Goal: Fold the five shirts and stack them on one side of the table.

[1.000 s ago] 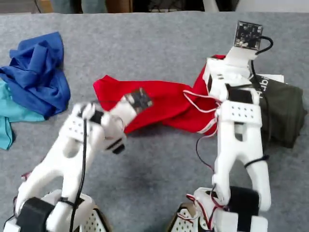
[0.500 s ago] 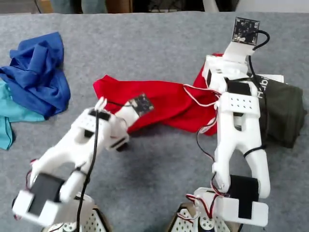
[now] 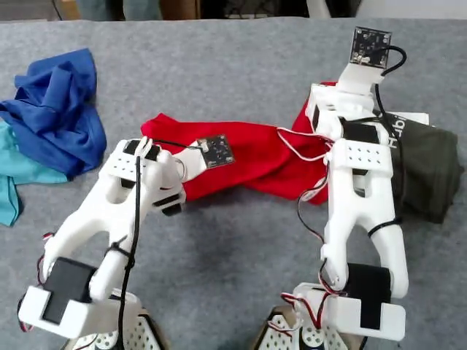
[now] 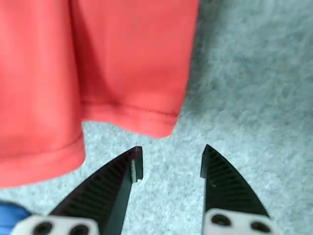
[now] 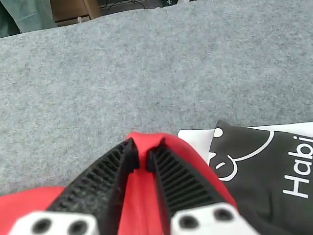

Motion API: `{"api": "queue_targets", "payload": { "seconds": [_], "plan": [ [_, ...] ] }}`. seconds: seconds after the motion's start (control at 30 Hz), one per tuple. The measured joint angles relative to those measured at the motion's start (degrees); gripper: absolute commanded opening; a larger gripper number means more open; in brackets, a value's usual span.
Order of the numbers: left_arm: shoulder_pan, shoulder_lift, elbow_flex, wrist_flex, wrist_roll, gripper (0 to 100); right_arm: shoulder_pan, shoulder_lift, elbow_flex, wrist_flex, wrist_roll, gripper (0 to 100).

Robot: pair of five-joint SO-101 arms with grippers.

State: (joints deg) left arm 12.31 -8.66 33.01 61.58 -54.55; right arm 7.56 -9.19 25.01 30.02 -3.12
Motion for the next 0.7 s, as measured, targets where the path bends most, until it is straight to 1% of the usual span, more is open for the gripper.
{"api": "queue_targets", "payload": {
  "seconds": [0.07,0.13,0.27,0.4,0.57,0.63,0.7],
  "plan": [
    [1.23,0.09,0.0,-0.97,0.0,21,0.0,0.0,0.0,0.0,0.0,1.4],
    [1.67,1.85,-0.09,-3.6,0.35,21,0.0,0.0,0.0,0.0,0.0,1.4],
    [1.76,8.88,-1.41,-7.3,1.49,21,0.0,0.0,0.0,0.0,0.0,1.4],
    [1.76,15.3,-4.57,-7.74,1.76,21,0.0,0.0,0.0,0.0,0.0,1.4],
    [1.76,18.37,-6.07,-7.56,2.73,20,0.0,0.0,0.0,0.0,0.0,1.4],
    [1.76,18.64,-6.07,-7.56,3.6,15,0.0,0.0,0.0,0.0,0.0,1.4],
    [1.85,18.64,-5.98,-7.47,3.87,8,0.0,0.0,0.0,0.0,0.0,1.4]
  ]
}}
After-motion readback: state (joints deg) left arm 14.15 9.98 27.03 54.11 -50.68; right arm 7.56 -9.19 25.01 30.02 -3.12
